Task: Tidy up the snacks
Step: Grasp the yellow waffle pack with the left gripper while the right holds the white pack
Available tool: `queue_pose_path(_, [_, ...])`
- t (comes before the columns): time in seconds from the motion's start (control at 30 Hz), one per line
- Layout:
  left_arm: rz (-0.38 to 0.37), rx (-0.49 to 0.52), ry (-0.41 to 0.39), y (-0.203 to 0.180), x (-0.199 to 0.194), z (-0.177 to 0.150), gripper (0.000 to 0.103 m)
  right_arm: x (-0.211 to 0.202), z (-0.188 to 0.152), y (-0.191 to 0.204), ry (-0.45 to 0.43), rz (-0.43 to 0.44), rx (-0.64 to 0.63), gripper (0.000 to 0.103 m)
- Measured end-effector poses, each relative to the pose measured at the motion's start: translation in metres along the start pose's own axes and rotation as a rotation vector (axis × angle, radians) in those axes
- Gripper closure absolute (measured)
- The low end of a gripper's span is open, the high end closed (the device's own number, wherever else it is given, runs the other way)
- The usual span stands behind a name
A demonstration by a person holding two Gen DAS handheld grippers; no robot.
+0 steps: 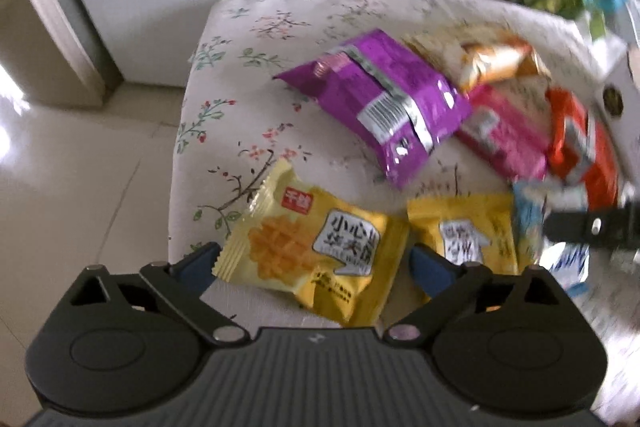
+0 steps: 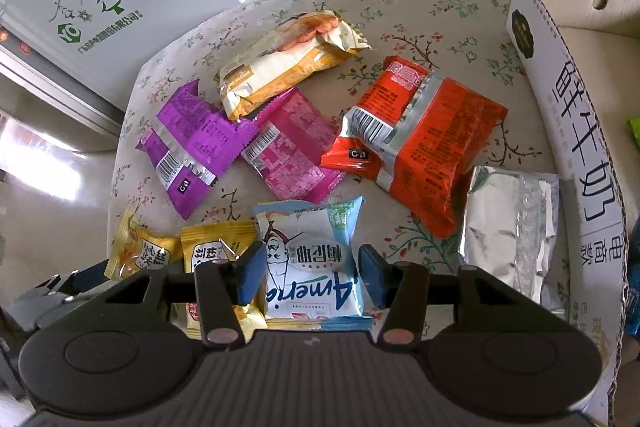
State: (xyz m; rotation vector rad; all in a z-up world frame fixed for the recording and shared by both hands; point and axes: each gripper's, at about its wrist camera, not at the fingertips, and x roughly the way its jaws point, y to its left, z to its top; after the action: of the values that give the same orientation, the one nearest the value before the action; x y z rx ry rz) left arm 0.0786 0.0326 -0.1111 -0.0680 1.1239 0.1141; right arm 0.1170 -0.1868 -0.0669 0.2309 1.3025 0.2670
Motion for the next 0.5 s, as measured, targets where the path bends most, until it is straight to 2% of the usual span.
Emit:
queue_pose_path(0.1, [-0.005,-0.007,-0.013,0.001,-0.002,-0.003,0.005,0.003,-0.001,-0.002,0.016,0.008,0.016,0.045])
queue_pose_path(0.2, [-0.008,0.003,-0.024,0.001,-0.005,-0.003,0.012,0.004,-0.001,-0.004,0.025,0.02,0.035,0.044])
queue_pose_path(0.37, [-0.044,0.004,-0.054,0.001,-0.012,-0.001,0.028,0.005,0.0,-0.008,0.021,0.01,0.063,0.042])
queue_pose_path(0.5, [-0.09,-0.035,-0.072,0.006,-0.02,0.004,0.05,0.009,-0.002,-0.003,0.025,0.003,0.034,0.04])
